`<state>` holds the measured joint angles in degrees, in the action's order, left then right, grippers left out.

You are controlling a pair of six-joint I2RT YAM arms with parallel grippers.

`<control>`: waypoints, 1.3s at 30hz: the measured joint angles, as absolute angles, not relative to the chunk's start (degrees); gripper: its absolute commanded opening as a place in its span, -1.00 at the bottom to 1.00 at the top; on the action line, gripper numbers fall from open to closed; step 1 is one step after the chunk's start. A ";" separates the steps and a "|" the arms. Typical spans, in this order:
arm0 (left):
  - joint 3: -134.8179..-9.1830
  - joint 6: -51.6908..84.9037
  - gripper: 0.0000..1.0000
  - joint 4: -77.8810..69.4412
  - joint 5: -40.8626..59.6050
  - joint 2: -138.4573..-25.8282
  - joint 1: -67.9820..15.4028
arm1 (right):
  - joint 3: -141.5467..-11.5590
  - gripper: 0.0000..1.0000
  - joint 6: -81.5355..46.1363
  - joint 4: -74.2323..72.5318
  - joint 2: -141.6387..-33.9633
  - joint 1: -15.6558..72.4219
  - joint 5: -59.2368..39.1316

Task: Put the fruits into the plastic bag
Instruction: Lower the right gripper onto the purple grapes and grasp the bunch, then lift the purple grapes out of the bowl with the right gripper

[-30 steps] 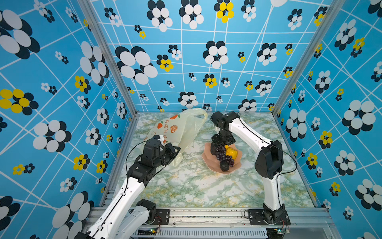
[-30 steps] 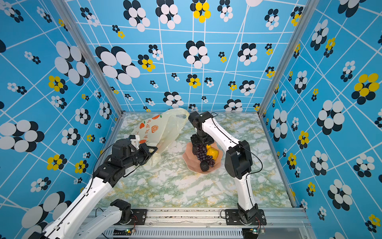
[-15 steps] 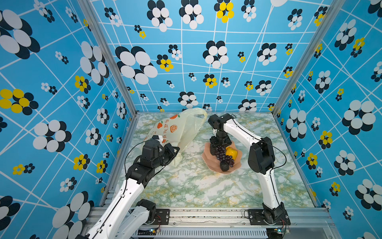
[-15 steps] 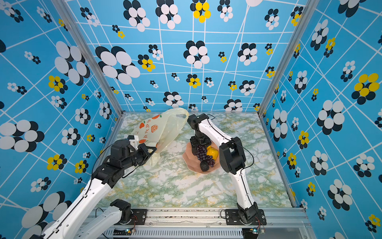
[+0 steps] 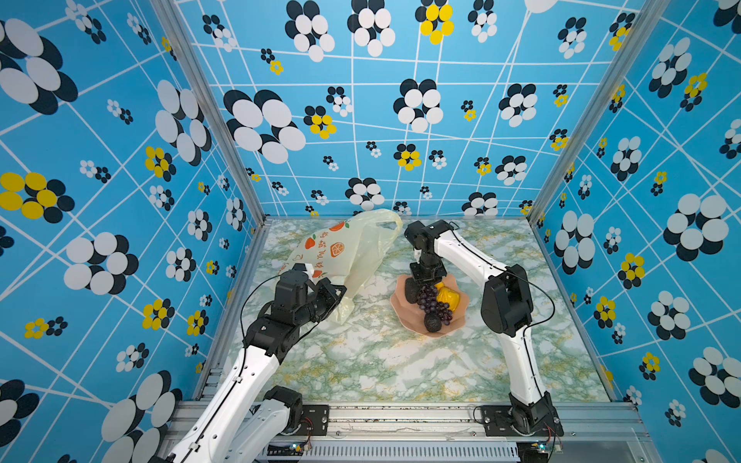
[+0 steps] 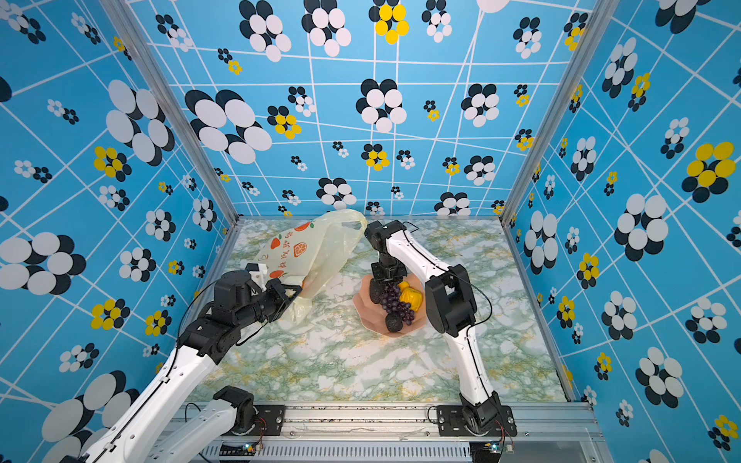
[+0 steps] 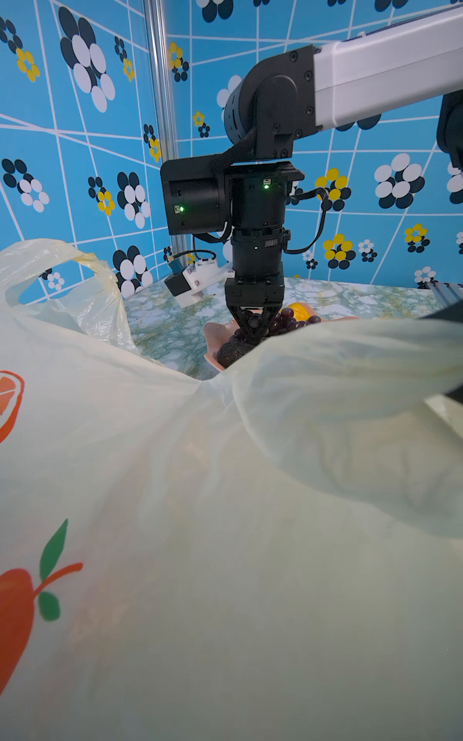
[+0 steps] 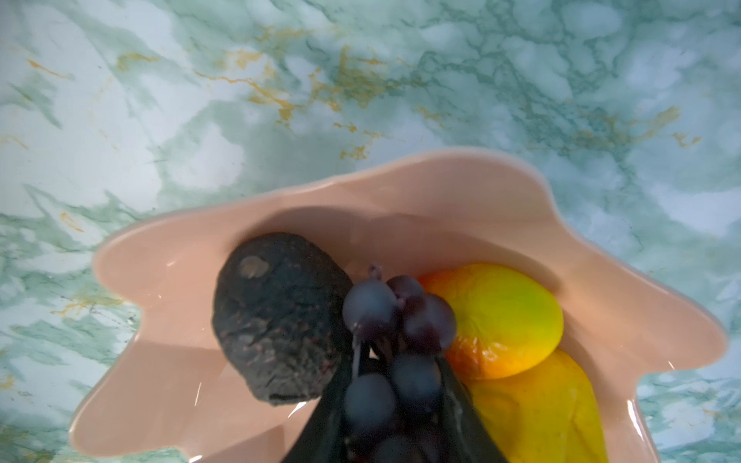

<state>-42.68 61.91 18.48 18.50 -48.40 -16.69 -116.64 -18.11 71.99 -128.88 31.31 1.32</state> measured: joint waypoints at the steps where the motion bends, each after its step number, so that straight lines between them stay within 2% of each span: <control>1: -42.68 61.91 -1.00 18.46 18.55 -48.40 -16.58 | -116.29 -0.40 -18.13 71.59 -128.79 31.31 1.28; 7: -42.68 61.91 -1.00 18.41 18.68 -48.64 -16.49 | -112.53 -0.59 -18.90 68.69 -125.64 31.31 1.15; 13: -42.68 61.89 -1.00 18.39 18.70 -49.06 -16.49 | -105.97 -0.78 -19.09 65.14 -118.06 31.31 1.34; 27: -43.11 61.30 -1.00 17.96 19.49 -51.48 -16.45 | -94.11 -0.80 -20.64 57.41 -98.48 31.29 2.81; 39: -47.20 60.40 -1.00 17.96 19.79 -52.82 -16.97 | -92.97 -0.80 -22.57 53.43 -91.00 31.29 2.90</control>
<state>-47.20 60.40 17.96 19.79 -52.82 -16.97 -92.97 -22.57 53.43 -91.00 31.29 2.90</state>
